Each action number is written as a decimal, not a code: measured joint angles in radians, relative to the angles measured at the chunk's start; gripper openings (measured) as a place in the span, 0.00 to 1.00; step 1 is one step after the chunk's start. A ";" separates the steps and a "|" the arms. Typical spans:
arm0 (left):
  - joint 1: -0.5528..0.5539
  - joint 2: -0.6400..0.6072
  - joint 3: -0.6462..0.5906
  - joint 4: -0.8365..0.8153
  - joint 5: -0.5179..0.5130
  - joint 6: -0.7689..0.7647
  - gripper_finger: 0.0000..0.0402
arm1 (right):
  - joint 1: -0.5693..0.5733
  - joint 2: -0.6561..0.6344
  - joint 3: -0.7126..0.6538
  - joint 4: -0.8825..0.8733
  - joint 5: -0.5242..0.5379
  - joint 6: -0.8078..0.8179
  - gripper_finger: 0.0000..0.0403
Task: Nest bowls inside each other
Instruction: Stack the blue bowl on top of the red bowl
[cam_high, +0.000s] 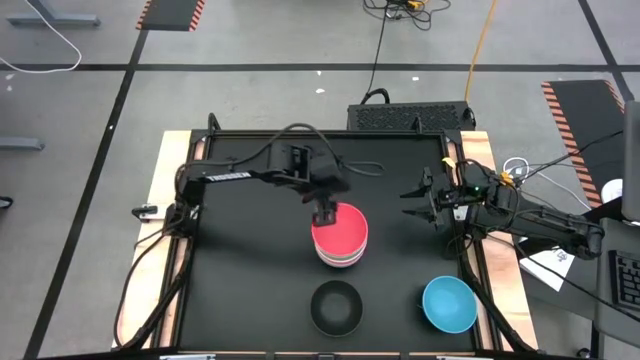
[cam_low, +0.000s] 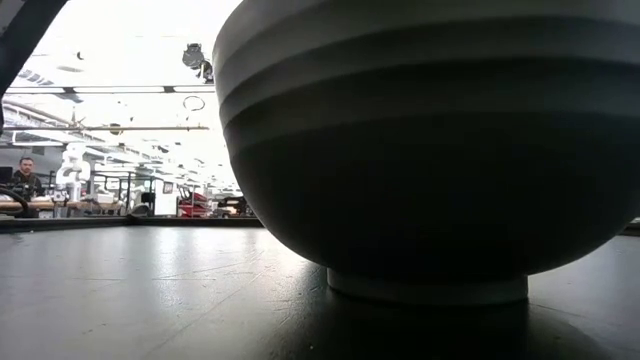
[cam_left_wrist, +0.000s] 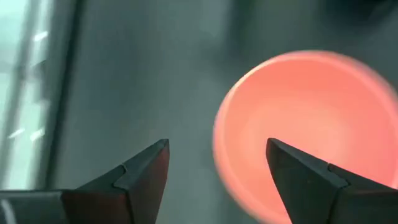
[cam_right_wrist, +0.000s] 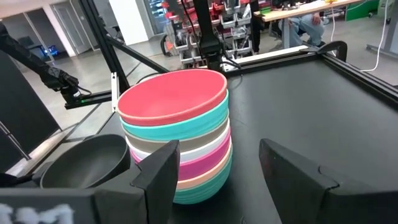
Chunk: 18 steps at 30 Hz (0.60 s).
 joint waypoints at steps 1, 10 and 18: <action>-0.002 -0.014 0.000 -0.036 -0.036 -0.011 0.68 | 0.000 0.000 0.000 -0.003 0.000 0.001 0.53; -0.065 -0.143 0.000 -0.052 -0.034 -0.059 0.68 | 0.000 -0.004 0.000 -0.033 -0.001 0.014 0.53; -0.205 -0.329 -0.388 0.587 0.142 0.151 0.68 | 0.000 -0.021 0.000 -0.013 -0.007 0.014 0.53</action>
